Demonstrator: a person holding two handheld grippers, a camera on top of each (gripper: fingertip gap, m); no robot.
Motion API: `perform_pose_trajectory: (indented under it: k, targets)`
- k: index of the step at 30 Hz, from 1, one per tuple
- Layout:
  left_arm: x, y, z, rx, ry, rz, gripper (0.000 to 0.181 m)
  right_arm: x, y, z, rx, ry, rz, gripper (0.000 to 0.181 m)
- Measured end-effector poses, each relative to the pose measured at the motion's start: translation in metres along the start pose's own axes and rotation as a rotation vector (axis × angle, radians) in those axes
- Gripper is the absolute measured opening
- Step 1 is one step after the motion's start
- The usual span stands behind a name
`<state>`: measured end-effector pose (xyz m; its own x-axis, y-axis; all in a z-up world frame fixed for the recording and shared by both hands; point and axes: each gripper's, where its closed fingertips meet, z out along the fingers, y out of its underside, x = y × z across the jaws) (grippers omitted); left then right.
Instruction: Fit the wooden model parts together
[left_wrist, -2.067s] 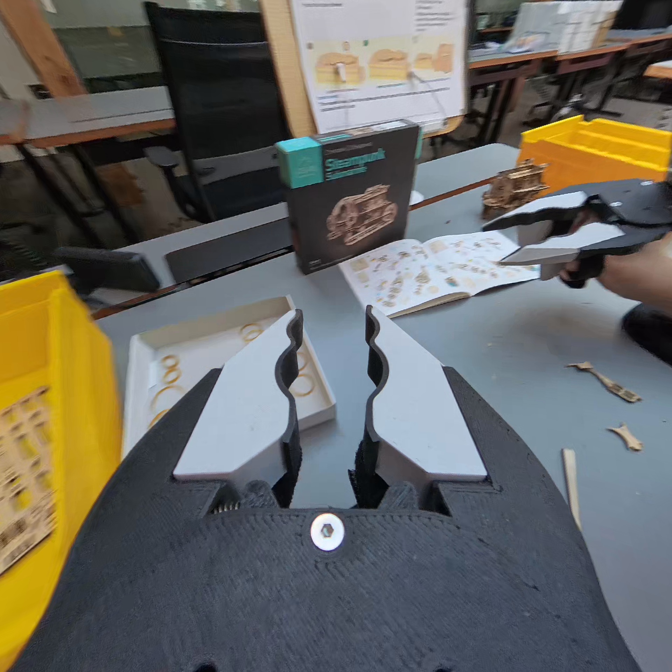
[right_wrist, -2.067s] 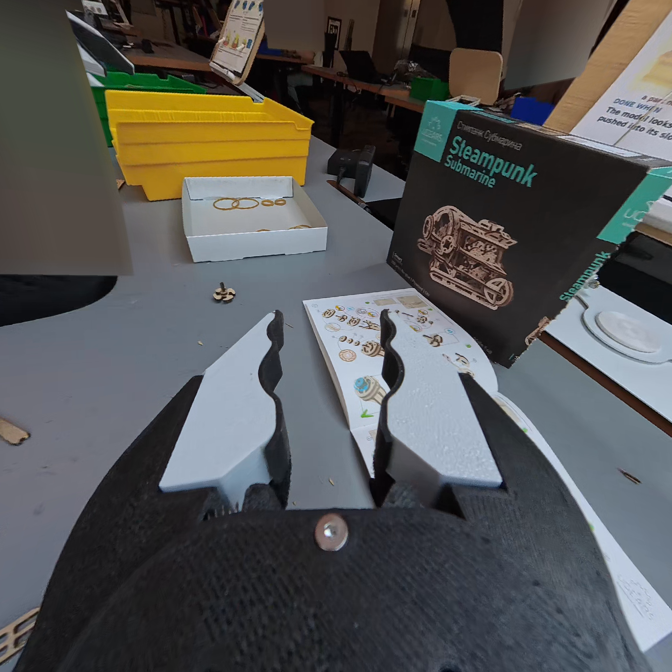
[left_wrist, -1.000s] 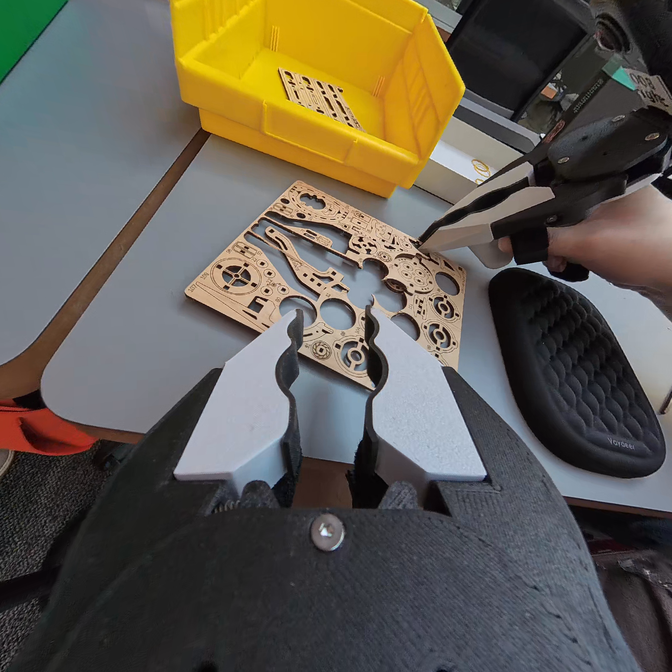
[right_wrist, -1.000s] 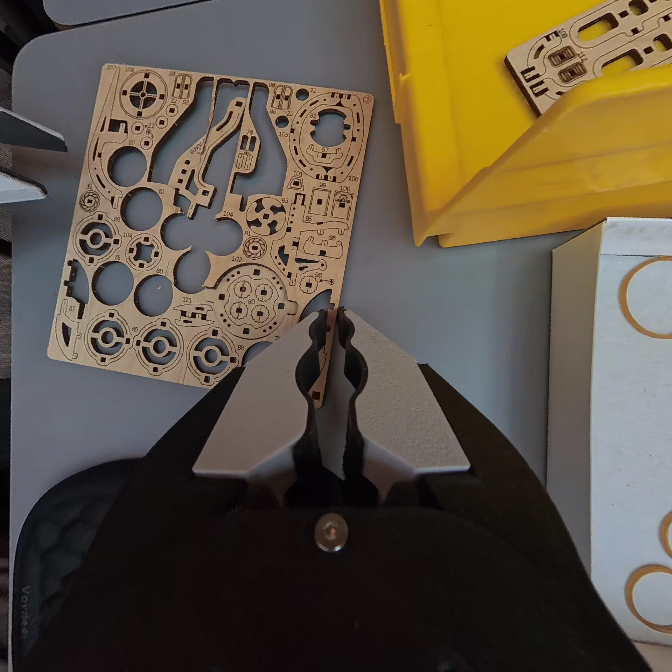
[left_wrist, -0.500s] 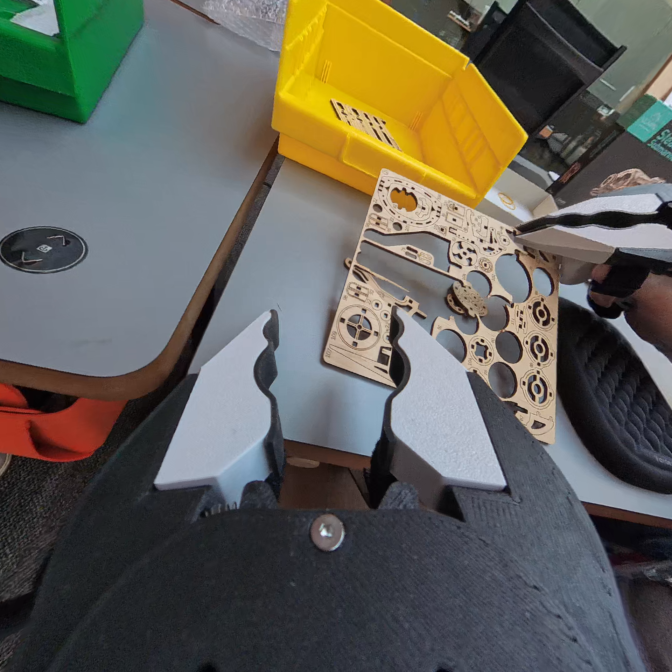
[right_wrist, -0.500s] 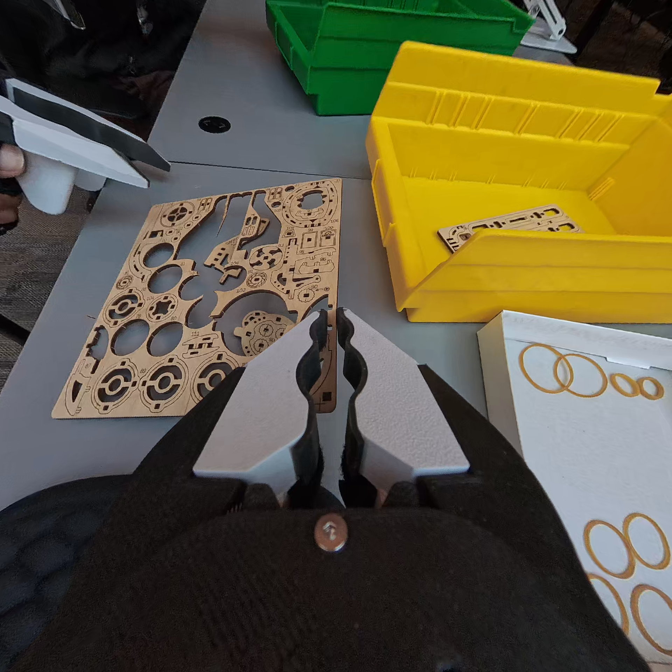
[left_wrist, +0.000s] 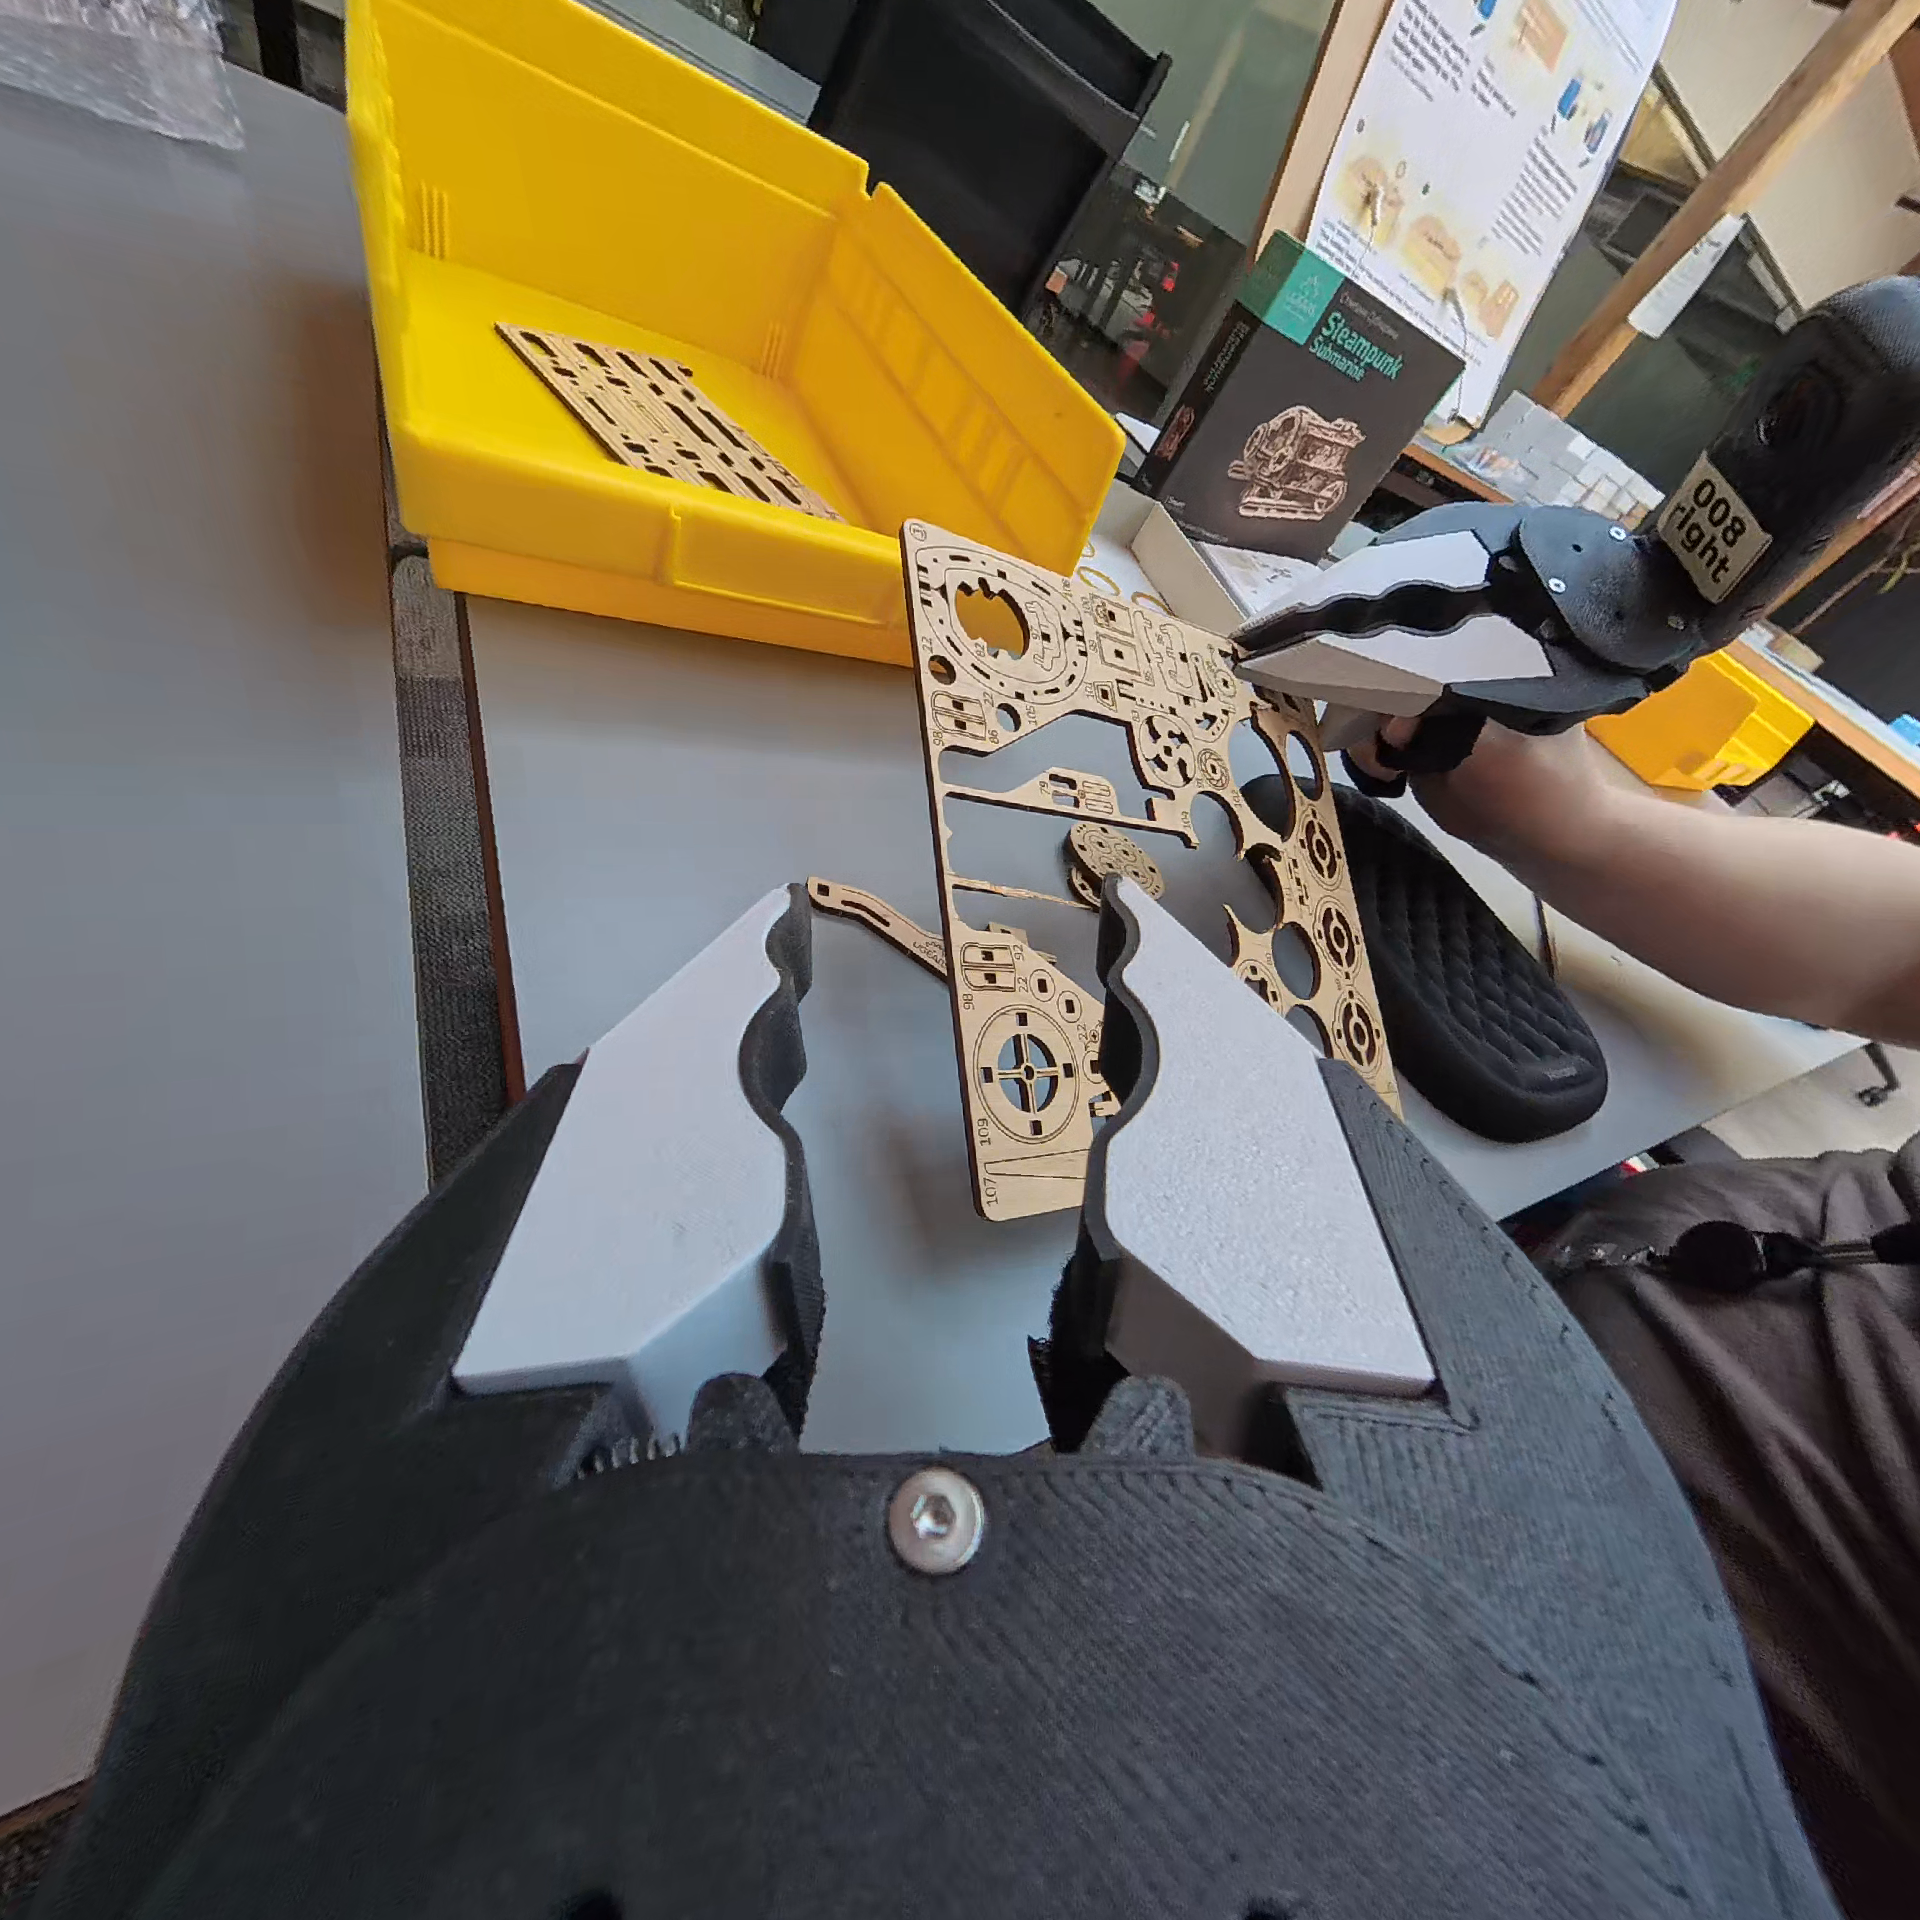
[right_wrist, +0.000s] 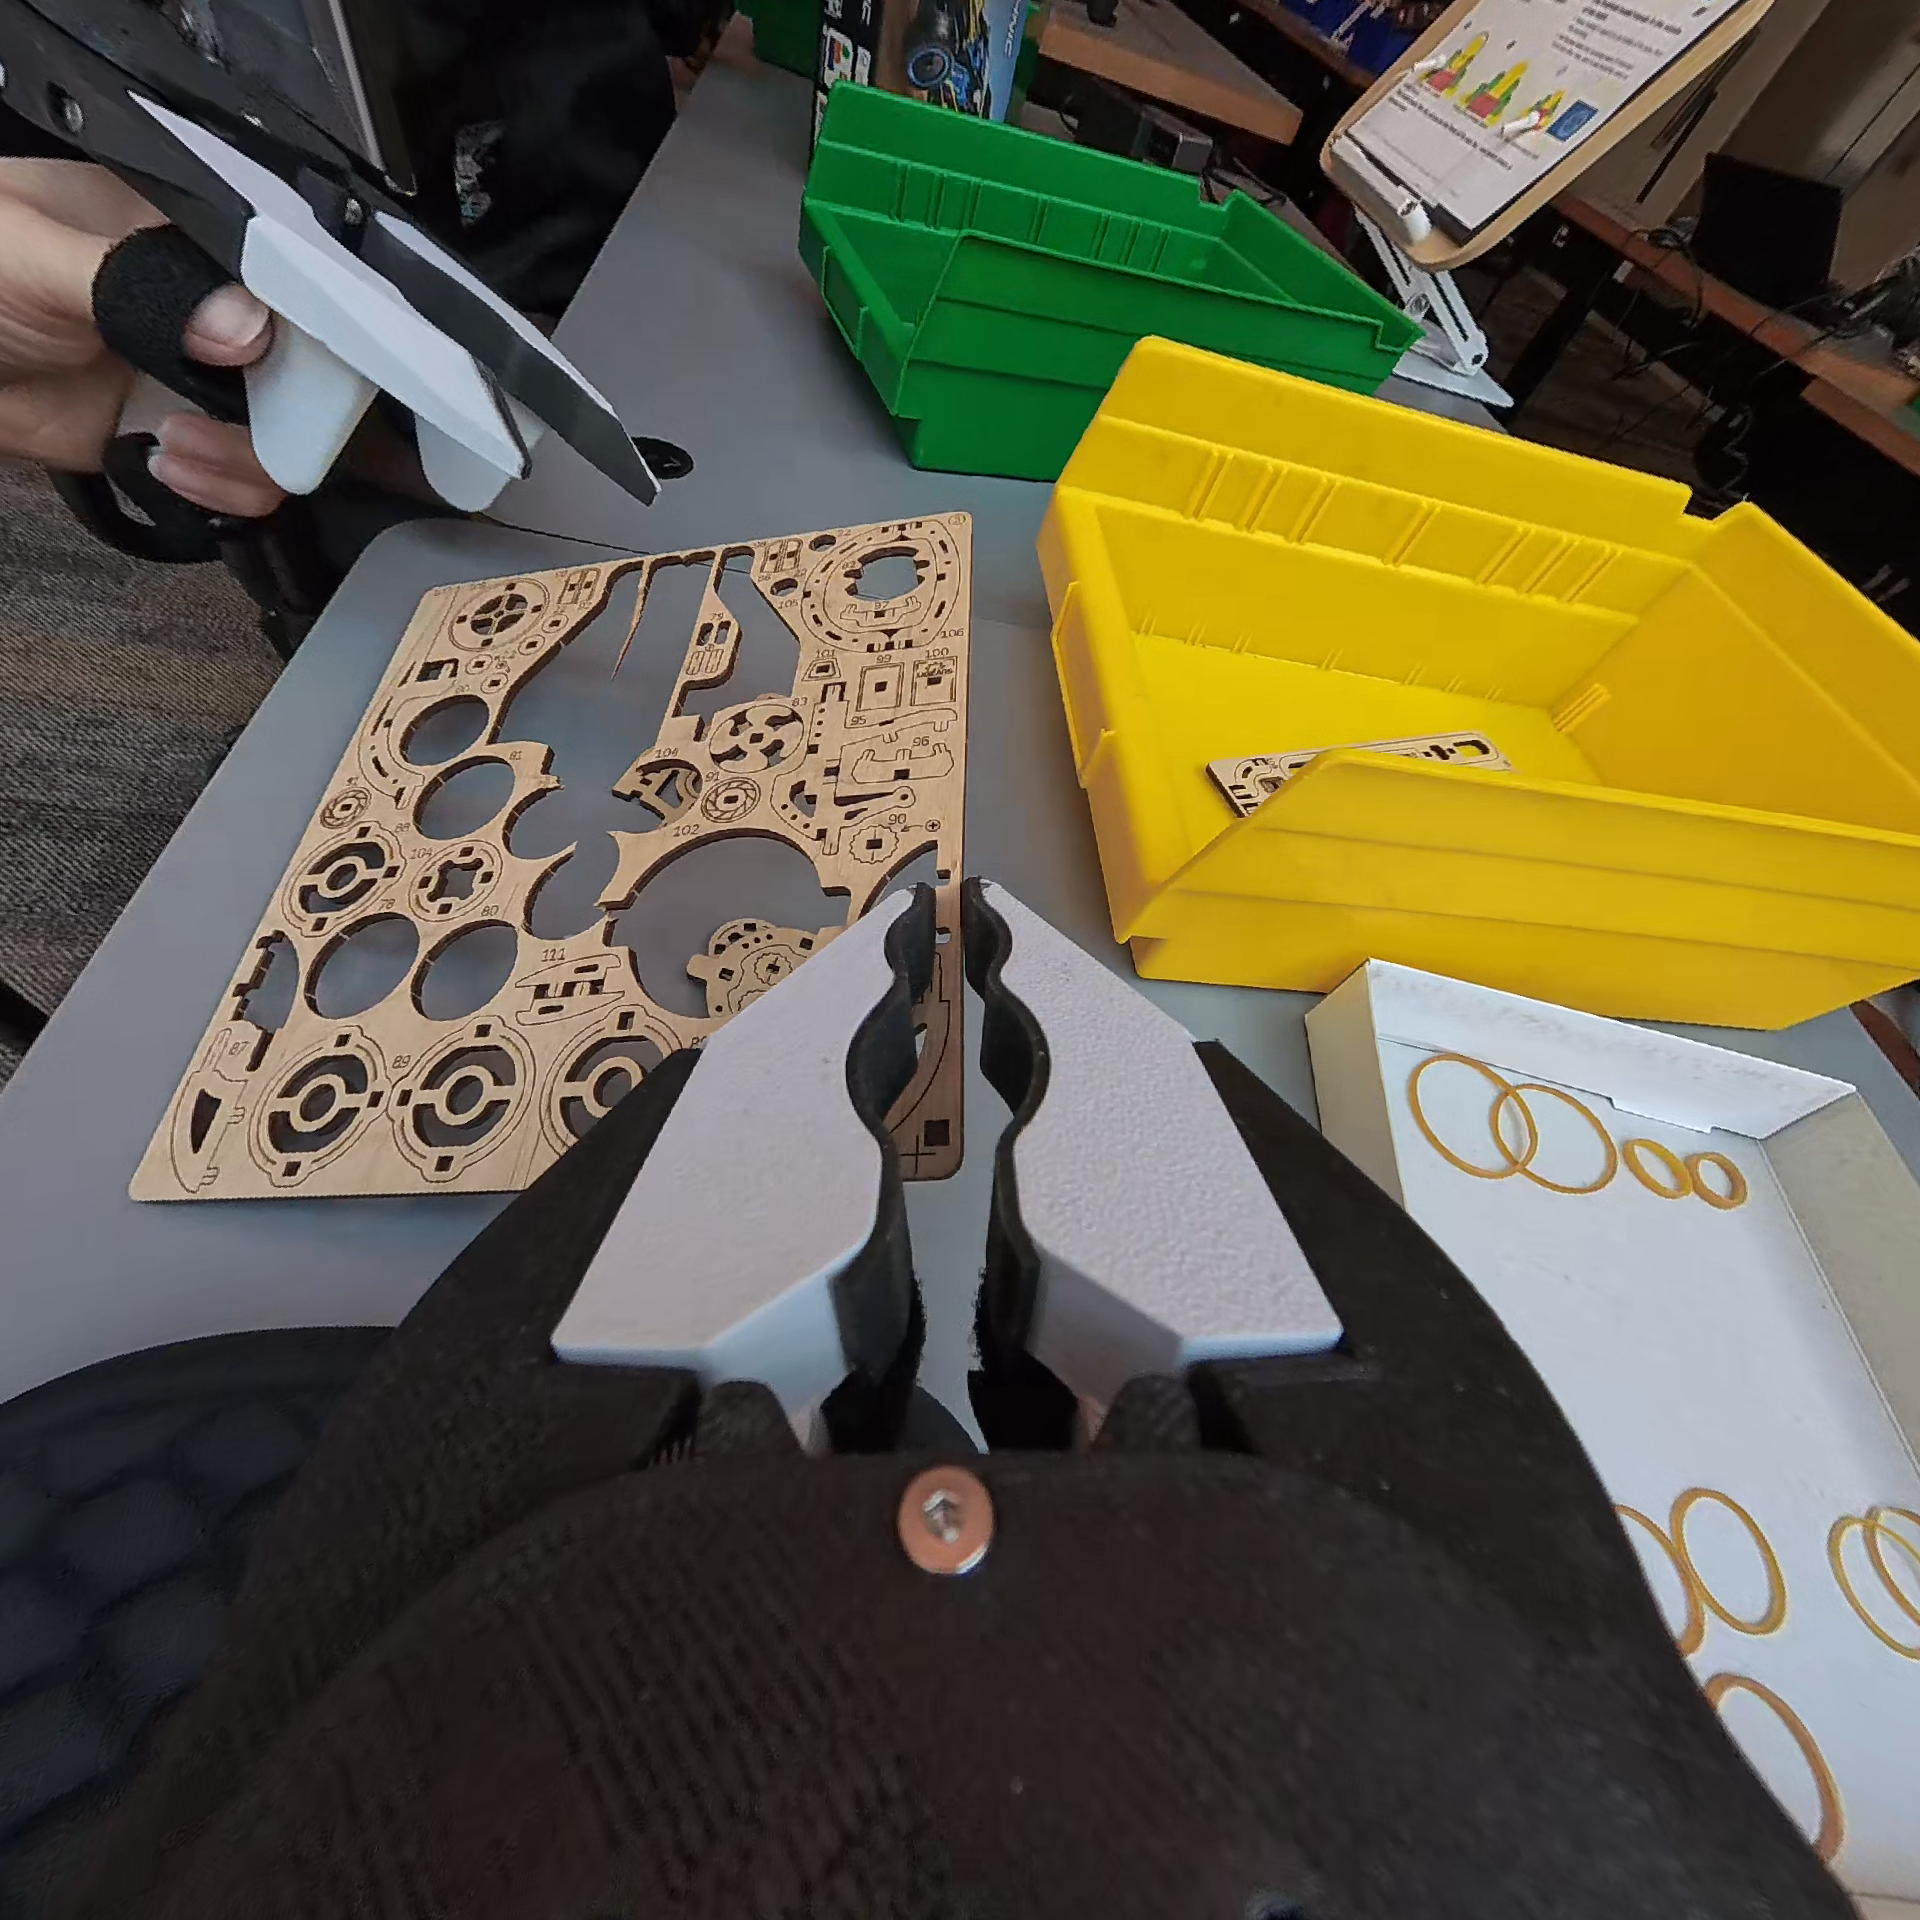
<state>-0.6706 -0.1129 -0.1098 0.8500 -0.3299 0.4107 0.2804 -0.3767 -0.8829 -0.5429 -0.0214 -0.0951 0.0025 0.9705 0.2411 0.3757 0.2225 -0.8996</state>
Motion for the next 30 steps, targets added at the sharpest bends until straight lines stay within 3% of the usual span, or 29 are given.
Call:
perform_pose_trajectory:
  k: [4,12,17,26,30]
  targets:
    - [0.003,0.009,0.003,-0.023,-0.038,0.05,0.054,0.0,-0.002,-0.002,0.025,-0.004,0.007,0.004]
    - [0.011,0.02,0.008,-0.068,0.052,-0.049,0.043,0.001,-0.01,-0.01,0.064,0.008,-0.025,0.004]
    - [0.025,0.029,0.01,-0.116,0.142,-0.095,0.016,0.002,-0.012,-0.015,0.082,0.021,-0.035,0.004]
    - [0.069,-0.008,-0.007,-0.031,0.3,-0.028,0.004,0.001,-0.001,-0.022,0.078,-0.027,-0.011,0.004]
    - [0.079,-0.024,-0.005,-0.043,0.286,0.02,0.002,-0.001,-0.001,-0.027,0.096,-0.085,-0.007,0.011]
